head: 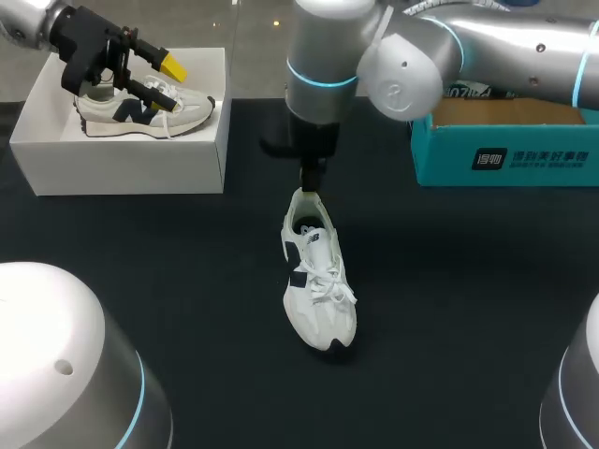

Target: Take the shoe out of the shoebox, open the shoe tongue, remove and reinsert the insole, then place the shoe into the shoebox

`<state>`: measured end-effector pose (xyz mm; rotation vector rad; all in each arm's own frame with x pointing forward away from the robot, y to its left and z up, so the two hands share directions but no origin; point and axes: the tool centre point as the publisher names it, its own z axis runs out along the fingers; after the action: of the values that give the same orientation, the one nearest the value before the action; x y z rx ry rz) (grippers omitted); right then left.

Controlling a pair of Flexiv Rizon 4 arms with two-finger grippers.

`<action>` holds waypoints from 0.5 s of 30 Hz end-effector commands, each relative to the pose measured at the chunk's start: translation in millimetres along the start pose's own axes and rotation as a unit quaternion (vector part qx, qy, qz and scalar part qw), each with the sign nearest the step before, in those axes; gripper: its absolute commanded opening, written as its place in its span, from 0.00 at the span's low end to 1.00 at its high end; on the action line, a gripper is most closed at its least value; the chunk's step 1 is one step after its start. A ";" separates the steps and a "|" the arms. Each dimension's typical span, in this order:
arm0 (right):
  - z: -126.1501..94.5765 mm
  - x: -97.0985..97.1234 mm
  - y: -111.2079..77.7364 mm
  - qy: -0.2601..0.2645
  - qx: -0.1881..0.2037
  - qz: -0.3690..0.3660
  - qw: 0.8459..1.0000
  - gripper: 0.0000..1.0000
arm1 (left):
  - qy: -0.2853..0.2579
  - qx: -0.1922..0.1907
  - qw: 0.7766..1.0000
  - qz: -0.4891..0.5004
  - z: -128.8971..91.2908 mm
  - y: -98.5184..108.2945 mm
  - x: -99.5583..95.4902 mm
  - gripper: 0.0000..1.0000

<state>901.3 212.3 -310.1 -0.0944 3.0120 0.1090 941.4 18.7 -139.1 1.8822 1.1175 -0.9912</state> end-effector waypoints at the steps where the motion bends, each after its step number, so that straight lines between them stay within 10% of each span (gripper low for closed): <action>1: 8.4 -8.6 5.5 0.004 0.005 -0.002 1.000 0.73 | 0.001 0.002 1.000 0.001 -0.7 0.8 0.3 1.00; 15: 39.6 -14.5 7.5 0.002 0.041 -0.028 0.999 0.78 | 0.001 0.002 1.000 0.001 -0.7 0.8 0.3 1.00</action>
<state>919.6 219.9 -338.7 -0.1768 3.0187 -0.0090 941.4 18.7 -139.1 1.8821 1.1176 -0.9912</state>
